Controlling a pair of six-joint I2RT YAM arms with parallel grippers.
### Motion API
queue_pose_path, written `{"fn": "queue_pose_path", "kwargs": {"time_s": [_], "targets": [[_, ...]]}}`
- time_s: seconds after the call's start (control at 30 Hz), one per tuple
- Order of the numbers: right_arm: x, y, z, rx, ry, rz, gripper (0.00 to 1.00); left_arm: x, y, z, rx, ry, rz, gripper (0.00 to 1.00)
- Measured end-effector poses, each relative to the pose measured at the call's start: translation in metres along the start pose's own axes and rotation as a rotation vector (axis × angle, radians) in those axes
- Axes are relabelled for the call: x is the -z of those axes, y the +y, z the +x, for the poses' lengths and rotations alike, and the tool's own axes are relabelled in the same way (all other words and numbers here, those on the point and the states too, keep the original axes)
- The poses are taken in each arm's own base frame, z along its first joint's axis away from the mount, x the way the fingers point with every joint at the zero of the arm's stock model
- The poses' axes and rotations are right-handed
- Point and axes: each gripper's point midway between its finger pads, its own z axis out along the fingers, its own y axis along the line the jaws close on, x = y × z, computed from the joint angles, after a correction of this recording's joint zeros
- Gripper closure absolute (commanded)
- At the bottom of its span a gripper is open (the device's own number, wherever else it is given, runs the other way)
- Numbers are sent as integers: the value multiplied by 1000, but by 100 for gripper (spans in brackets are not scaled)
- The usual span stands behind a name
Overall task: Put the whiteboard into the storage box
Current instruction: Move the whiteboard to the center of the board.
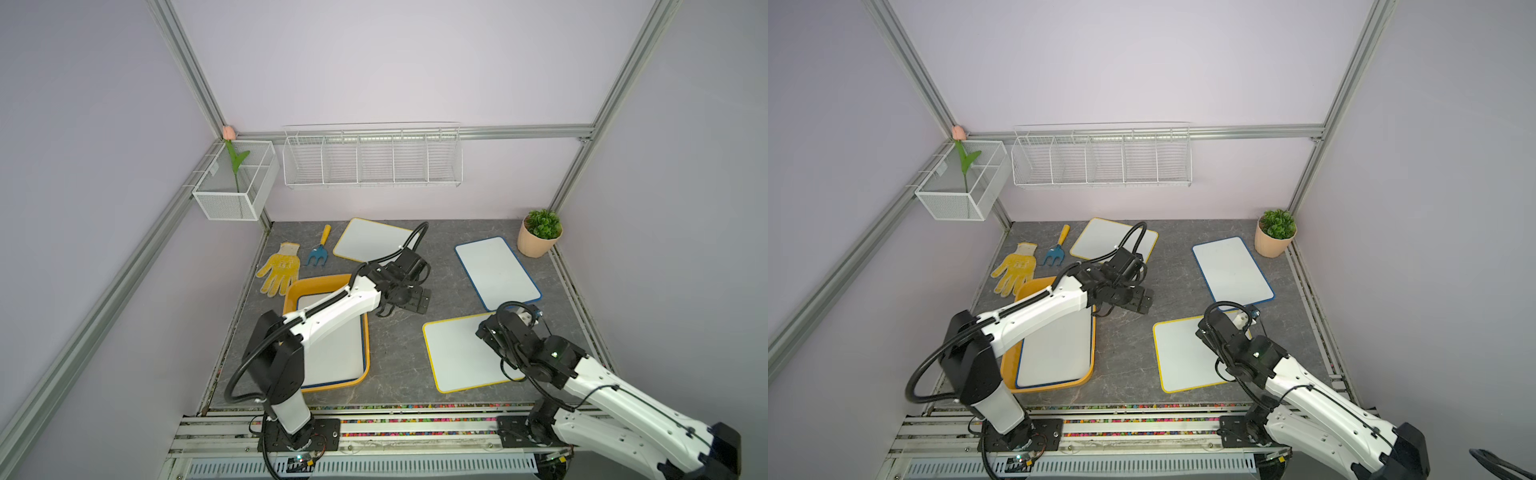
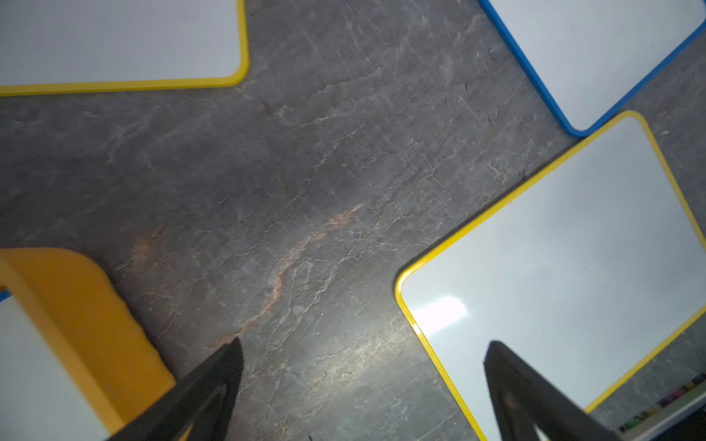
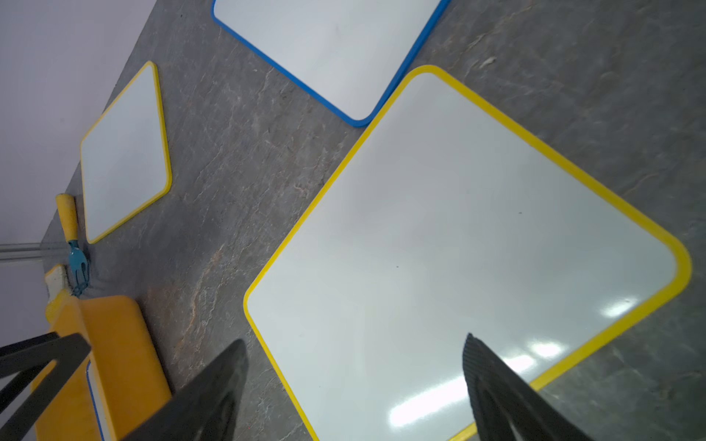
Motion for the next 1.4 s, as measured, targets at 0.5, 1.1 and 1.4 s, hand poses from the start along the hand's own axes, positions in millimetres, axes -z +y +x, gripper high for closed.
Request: {"fn": "queue_pose_path", "kwargs": {"time_s": [0.5, 1.1, 1.4], "targets": [[-20, -74, 25, -102, 70, 159, 10, -73, -96, 14, -154, 184, 247, 0], [-49, -69, 49, -207, 190, 121, 10, -116, -105, 19, -150, 228, 254, 0], [-48, -71, 49, -177, 205, 147, 10, -121, -106, 19, -148, 226, 255, 0]]}}
